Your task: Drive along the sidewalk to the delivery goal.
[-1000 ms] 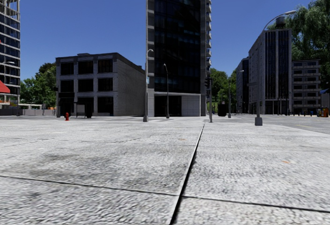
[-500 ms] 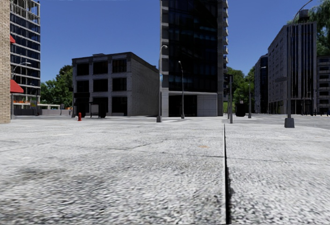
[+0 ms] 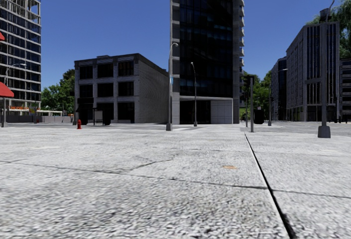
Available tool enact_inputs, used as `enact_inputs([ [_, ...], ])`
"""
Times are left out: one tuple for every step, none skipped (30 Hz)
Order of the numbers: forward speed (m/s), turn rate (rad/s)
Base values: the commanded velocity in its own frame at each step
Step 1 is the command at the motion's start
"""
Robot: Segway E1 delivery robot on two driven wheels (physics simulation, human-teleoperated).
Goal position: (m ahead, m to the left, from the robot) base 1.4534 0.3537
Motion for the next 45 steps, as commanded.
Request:
enact_inputs([
  [2.0,0.0],
  [2.0,0.0],
  [2.0,0.0],
  [2.0,0.0],
  [2.0,0.0],
  [2.0,0.0],
  [2.0,0.0],
  [2.0,0.0],
  [2.0,0.0],
  [2.0,0.0],
  [2.0,0.0],
  [2.0,0.0],
  [1.63,0.0],
  [1.43,0.0],
  [1.35,0.0],
  [1.35,0.0],
  [1.24,0.0],
  [1.12,0.0],
  [0.99,0.0],
  [0.94,0.0],
  [0.94,0.0],
  [0.93,0.0],
  [0.92,0.0],
  [0.92,0.0],
  [0.92,0.0],
  [0.92,0.0],
  [0.92,0.0],
  [0.92,0.0],
  [0.92,0.0],
  [0.92,0.0],
  [0.92,0.0],
  [0.87,0.0],
  [0.14,0.0],
  [0.0,0.0],
  [0.0,0.0],
  [0.0,0.0],
  [0.0,0.0],
  [0.0,0.0],
  [0.0,0.0],
  [0.0,0.0],
  [0.0,0.0],
  [0.0,0.0],
  [0.0,0.0],
  [0.0,0.0],
  [0.0,0.0],
])
